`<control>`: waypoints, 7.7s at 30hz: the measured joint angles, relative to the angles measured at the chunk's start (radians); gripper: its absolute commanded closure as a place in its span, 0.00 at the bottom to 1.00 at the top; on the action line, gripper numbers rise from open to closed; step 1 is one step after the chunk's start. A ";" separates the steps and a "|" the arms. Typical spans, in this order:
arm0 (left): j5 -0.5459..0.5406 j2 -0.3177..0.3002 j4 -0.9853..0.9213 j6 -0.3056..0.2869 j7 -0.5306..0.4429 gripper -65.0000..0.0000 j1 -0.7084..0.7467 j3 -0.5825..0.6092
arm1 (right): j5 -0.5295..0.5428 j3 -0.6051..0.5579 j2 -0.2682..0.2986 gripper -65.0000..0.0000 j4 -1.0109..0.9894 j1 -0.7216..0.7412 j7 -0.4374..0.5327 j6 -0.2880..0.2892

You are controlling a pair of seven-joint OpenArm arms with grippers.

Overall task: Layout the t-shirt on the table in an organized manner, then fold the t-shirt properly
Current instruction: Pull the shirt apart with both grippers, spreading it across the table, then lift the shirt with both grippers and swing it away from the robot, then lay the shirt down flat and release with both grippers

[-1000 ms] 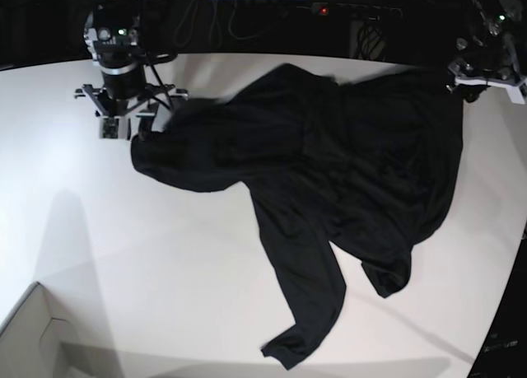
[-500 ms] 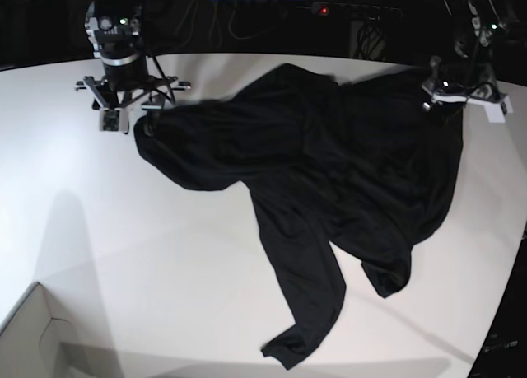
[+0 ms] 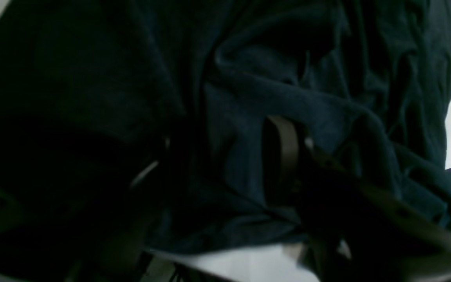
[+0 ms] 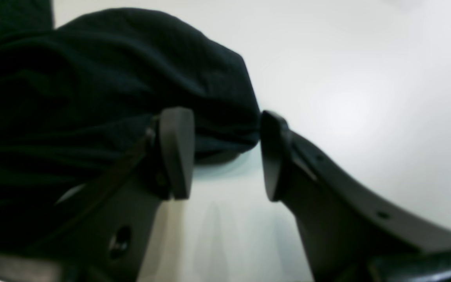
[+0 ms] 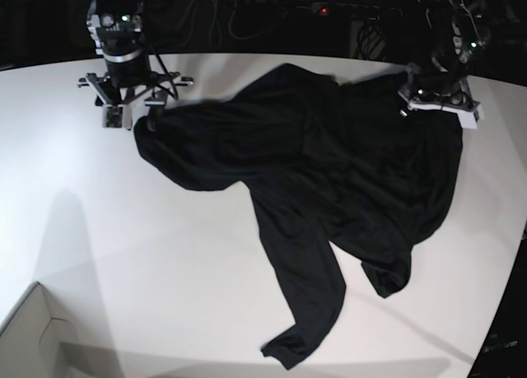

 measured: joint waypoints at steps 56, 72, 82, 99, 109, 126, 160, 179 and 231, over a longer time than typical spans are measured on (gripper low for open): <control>-0.265 0.039 0.084 -0.011 0.004 1.00 0.112 -0.485 | 0.003 -0.182 0.000 0.50 -0.054 0.138 -0.013 0.001; -0.262 0.039 0.084 -0.011 0.003 1.00 0.074 -0.473 | -0.007 -0.175 0.039 0.33 -0.431 0.412 -0.012 -0.003; -0.262 0.040 0.076 -0.011 0.010 1.00 0.040 -0.365 | 0.003 -0.179 0.067 1.00 -0.539 0.485 0.007 -0.004; -0.261 0.036 0.076 -0.008 0.002 1.00 -0.049 -0.225 | -0.001 0.111 0.116 1.00 -0.578 0.693 -0.103 -0.001; -0.262 0.034 0.084 -0.008 0.013 1.00 0.006 -0.019 | 0.000 0.142 0.159 0.98 -0.577 0.729 -0.102 -0.001; -0.274 -0.066 0.154 -0.009 0.003 0.58 0.077 0.000 | -0.005 0.181 0.146 0.40 -0.311 0.552 -0.103 -0.004; 0.044 -0.069 -0.307 -0.002 0.000 1.00 -0.348 0.189 | 0.000 0.075 0.033 0.40 -0.175 0.213 -0.098 -0.003; 0.043 -0.069 -0.137 -0.004 -0.003 1.00 -0.344 0.189 | -0.012 -0.138 0.094 0.37 -0.265 0.197 -0.085 0.153; 0.039 -0.113 -0.063 -0.004 0.010 1.00 -0.350 -0.095 | -0.005 0.183 0.127 1.00 -0.228 0.116 -0.090 0.156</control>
